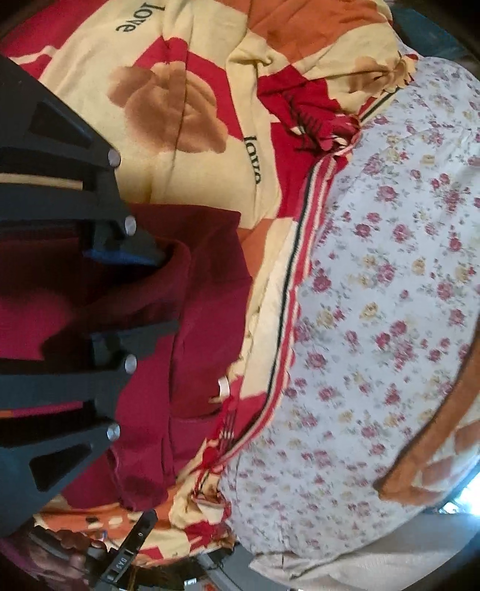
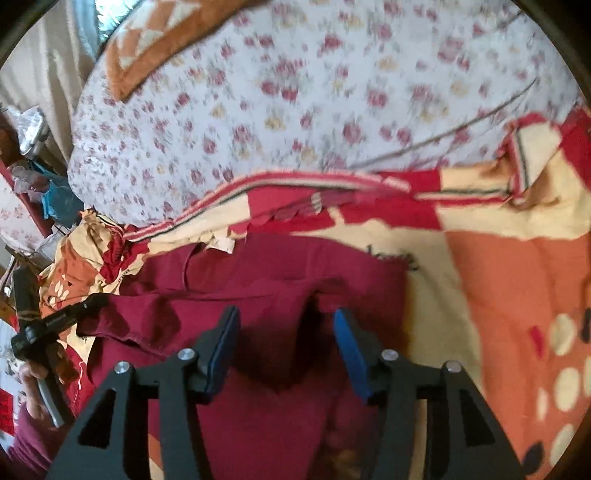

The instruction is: Fold small clothes

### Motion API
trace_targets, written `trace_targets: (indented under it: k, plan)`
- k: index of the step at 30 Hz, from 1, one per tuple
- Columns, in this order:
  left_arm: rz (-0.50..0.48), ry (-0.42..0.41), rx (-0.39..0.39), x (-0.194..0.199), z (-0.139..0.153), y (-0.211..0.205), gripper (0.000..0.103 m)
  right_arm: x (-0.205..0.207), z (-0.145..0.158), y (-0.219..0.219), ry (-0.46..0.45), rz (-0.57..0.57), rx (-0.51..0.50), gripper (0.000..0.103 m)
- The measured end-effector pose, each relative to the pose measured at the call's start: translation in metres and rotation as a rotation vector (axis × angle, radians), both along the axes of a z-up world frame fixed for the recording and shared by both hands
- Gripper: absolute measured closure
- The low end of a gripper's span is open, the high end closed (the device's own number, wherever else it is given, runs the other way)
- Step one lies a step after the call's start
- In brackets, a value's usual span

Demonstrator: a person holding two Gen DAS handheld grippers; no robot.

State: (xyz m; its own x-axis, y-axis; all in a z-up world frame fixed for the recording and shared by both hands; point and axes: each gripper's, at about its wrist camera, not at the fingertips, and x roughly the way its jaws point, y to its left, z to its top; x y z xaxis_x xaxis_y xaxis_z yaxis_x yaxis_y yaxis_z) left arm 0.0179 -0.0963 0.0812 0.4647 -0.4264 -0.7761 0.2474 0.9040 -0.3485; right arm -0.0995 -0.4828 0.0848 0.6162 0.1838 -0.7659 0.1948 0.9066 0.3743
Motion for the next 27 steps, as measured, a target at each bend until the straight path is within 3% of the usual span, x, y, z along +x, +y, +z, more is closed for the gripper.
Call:
trace_targets:
  k: [3, 5, 9, 15, 18, 23, 27]
  plan:
    - [0.016, -0.079, 0.041, -0.013, 0.016, 0.006, 0.070, -0.019, 0.011, 0.000, -0.031, 0.024, -0.014, 0.047]
    - [0.021, -0.124, 0.053, -0.021, 0.025, 0.014, 0.070, -0.031, 0.013, 0.008, -0.032, 0.070, -0.048, 0.047]
    - [-0.020, -0.117, 0.059, -0.036, 0.023, 0.017, 0.070, -0.038, 0.005, 0.031, -0.008, 0.162, -0.097, 0.047]
    - [-0.090, -0.053, 0.138, -0.056, -0.009, -0.002, 0.070, -0.013, -0.023, 0.068, 0.037, 0.261, -0.155, 0.047]
    - [-0.094, -0.042, 0.189, -0.042, -0.018, -0.015, 0.070, 0.009, -0.026, 0.069, 0.023, 0.237, -0.170, 0.047]
    - [-0.008, -0.036, 0.164, 0.007, -0.019, -0.019, 0.070, 0.057, -0.026, 0.053, -0.020, 0.139, -0.162, 0.047]
    - [0.054, 0.031, 0.183, 0.039, -0.032, -0.014, 0.070, 0.091, -0.040, 0.029, 0.042, 0.041, -0.139, 0.047]
